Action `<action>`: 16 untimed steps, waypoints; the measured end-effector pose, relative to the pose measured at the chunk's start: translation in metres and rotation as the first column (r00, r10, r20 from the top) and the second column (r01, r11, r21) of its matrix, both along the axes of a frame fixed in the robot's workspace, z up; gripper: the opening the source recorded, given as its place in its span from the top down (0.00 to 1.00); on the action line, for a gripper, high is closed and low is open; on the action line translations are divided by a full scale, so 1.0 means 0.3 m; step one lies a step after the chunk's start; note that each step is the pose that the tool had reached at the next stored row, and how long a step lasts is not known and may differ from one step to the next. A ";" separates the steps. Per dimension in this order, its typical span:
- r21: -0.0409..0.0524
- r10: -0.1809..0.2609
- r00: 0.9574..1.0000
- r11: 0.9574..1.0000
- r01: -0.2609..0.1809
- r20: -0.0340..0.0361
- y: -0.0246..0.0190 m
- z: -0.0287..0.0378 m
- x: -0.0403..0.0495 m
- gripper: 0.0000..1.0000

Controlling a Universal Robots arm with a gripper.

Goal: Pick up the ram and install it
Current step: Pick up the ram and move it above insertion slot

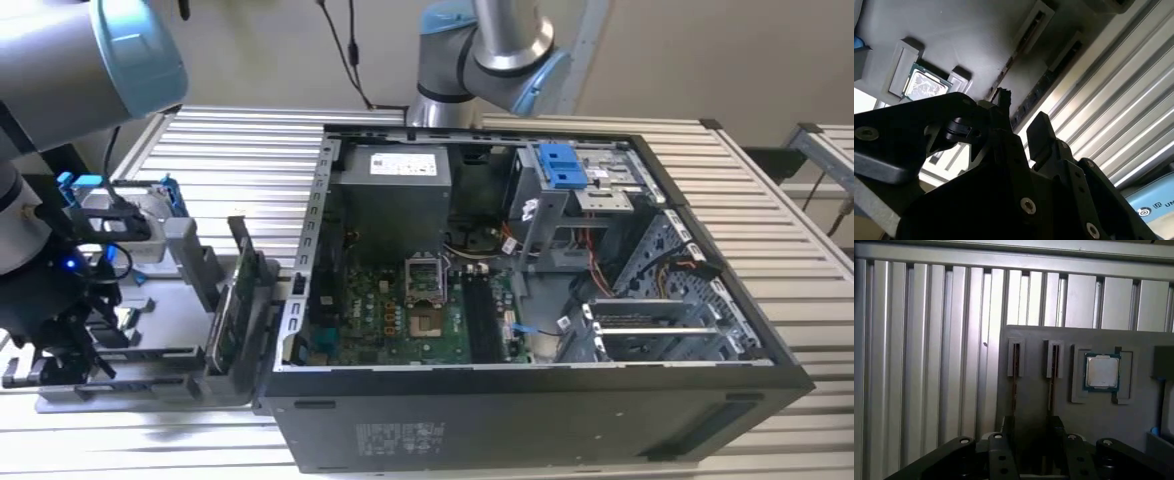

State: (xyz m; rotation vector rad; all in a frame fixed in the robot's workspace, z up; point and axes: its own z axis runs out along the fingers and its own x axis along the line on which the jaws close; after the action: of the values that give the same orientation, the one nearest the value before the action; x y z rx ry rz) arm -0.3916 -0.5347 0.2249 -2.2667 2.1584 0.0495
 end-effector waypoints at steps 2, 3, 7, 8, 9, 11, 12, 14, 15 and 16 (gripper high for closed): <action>0.000 0.005 1.000 1.000 -0.005 0.000 -0.001 -0.007 -0.001 0.58; -0.001 0.007 1.000 1.000 -0.007 0.000 -0.002 -0.010 -0.001 0.58; -0.001 0.018 1.000 1.000 -0.018 0.000 -0.007 -0.022 0.000 0.58; -0.001 0.020 1.000 1.000 -0.020 0.000 -0.008 -0.024 0.000 0.58; -0.001 0.023 1.000 1.000 -0.023 0.000 -0.009 -0.027 -0.001 0.58; -0.001 0.029 1.000 1.000 -0.029 0.000 -0.013 -0.033 -0.001 0.58; -0.001 0.032 0.999 0.999 -0.032 0.000 -0.015 -0.036 -0.001 0.58; -0.001 0.038 0.999 0.999 -0.038 0.000 -0.018 -0.041 -0.001 0.58; -0.001 0.042 0.999 0.999 -0.042 0.000 -0.020 -0.043 -0.001 0.58; -0.001 0.044 0.999 0.999 -0.044 0.000 -0.021 -0.046 -0.001 0.58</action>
State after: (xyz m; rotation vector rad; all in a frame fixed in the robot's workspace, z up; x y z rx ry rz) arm -0.3919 -0.5410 0.2110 -2.3150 2.1085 0.0492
